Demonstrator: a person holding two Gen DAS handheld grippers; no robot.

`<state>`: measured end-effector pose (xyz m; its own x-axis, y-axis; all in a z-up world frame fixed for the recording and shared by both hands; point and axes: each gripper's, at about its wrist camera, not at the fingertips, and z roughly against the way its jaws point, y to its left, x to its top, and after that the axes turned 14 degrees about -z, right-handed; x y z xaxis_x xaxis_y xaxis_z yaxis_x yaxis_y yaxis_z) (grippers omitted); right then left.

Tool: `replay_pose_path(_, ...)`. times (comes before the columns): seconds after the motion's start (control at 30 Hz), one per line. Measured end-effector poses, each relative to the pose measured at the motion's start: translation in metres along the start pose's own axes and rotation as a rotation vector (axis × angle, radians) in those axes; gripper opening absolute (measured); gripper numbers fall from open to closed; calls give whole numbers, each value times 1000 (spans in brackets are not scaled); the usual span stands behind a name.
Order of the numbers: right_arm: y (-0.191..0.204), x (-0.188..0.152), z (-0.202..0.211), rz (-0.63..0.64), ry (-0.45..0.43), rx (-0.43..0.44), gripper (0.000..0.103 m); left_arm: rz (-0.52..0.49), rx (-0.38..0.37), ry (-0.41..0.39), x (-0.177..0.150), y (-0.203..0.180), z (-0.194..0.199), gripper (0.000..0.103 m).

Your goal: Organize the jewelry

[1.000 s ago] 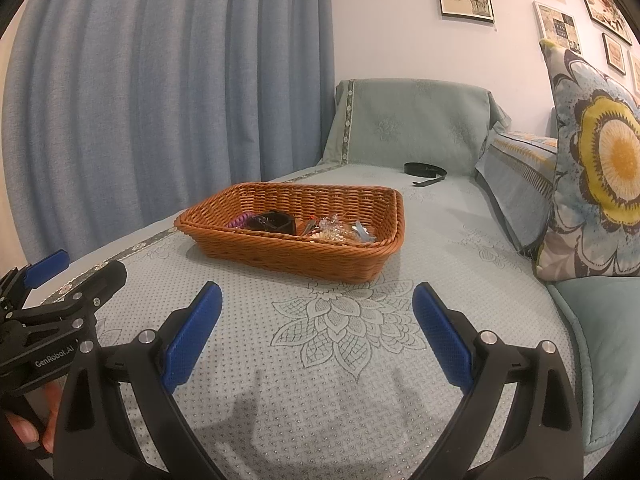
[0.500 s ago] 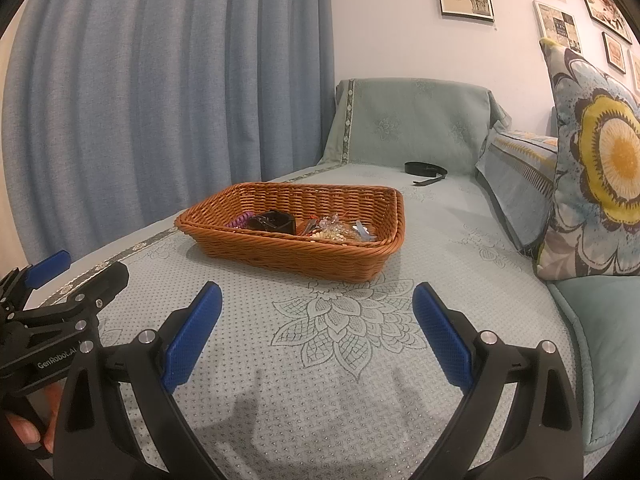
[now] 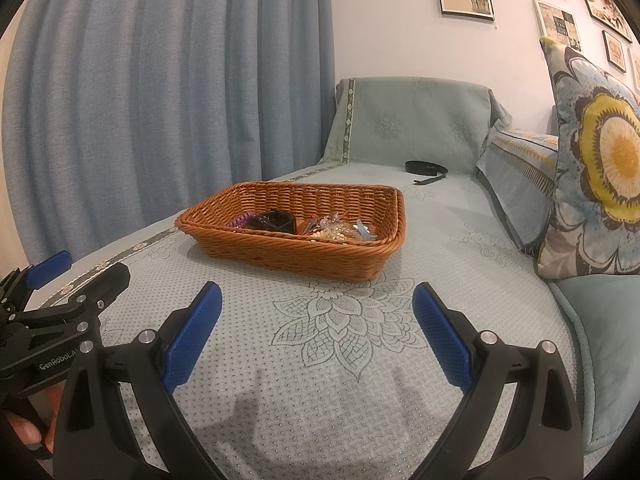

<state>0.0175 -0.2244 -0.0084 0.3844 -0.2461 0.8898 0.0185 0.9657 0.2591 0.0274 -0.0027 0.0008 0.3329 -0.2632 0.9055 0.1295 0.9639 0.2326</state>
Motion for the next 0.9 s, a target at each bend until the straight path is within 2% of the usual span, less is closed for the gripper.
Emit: replay_pose_path(0.9, -1, -2, 0, -11, 9, 5, 92, -14, -5, -3, 1, 4, -3, 95)
